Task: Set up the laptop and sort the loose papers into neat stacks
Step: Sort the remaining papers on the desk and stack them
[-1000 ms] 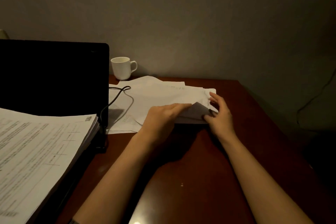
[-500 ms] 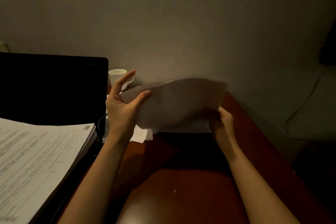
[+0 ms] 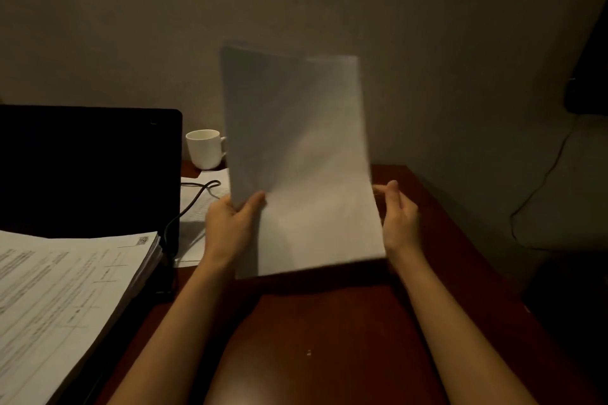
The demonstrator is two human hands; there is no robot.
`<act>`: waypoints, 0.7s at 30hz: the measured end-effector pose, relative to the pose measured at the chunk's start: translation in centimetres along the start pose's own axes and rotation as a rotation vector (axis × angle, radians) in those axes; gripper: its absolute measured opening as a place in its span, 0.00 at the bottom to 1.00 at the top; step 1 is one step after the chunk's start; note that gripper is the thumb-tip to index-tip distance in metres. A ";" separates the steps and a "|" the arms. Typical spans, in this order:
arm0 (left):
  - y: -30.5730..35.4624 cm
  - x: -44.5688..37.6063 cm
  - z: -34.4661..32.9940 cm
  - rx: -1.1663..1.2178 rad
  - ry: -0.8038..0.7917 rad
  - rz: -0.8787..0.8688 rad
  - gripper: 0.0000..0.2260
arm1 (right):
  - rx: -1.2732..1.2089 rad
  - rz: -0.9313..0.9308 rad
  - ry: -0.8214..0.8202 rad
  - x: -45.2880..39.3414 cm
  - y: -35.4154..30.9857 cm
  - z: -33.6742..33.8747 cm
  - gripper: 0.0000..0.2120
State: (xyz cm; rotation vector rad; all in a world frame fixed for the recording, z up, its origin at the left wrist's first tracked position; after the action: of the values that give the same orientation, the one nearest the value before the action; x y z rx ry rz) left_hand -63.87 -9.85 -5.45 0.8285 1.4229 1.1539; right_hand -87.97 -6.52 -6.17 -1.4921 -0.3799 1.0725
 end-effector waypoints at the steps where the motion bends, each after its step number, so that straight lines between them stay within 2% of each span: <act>1: 0.2 0.0 0.4 0.052 0.088 -0.008 0.03 | 0.141 0.004 -0.079 0.0 0.5 -0.2 0.14; 3: 0.6 0.0 1.1 0.140 0.216 0.003 0.04 | 0.546 0.059 -0.317 0.1 1.9 -0.7 0.16; 4: 0.6 -0.1 1.4 0.165 0.259 0.018 0.07 | 0.732 0.082 -0.458 0.4 2.7 -1.0 0.21; 6: 0.3 -0.3 1.7 0.165 0.326 0.049 0.12 | 0.944 0.097 -0.648 0.7 3.7 -1.6 0.32; 7: 0.2 -0.4 1.9 0.155 0.354 0.062 0.13 | 0.983 0.092 -0.675 0.8 3.6 -1.8 0.34; 10: -0.4 -0.6 2.0 0.129 0.381 0.078 0.13 | 1.098 0.118 -0.581 0.8 2.8 -1.8 0.35; 14: -0.7 -0.8 2.0 0.102 0.380 0.068 0.13 | 1.388 0.323 -0.457 2.3 0.6 -2.6 0.21; 17: -0.5 -0.6 1.9 0.061 0.368 0.048 0.14 | 1.396 0.321 -0.531 2.7 -0.3 -2.4 0.15; 21: -0.3 -0.5 2.0 0.043 0.389 -0.006 0.13 | 1.309 0.269 -0.531 2.0 -0.3 -0.9 0.17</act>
State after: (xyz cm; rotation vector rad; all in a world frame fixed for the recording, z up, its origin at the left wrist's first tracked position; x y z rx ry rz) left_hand -61.77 -10.00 -5.51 0.6501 1.7699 1.3333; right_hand -86.18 -5.49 -6.84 -0.0796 0.1947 1.4816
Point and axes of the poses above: each hand's wrist, its own x-axis away from the middle knuckle, its own z-axis out of the back of the hand, y = z × x, the point moved 3 cm from there along -x, towards the middle knuckle, and after that the axes turned 3 degrees about x, right-handed, at the moved point
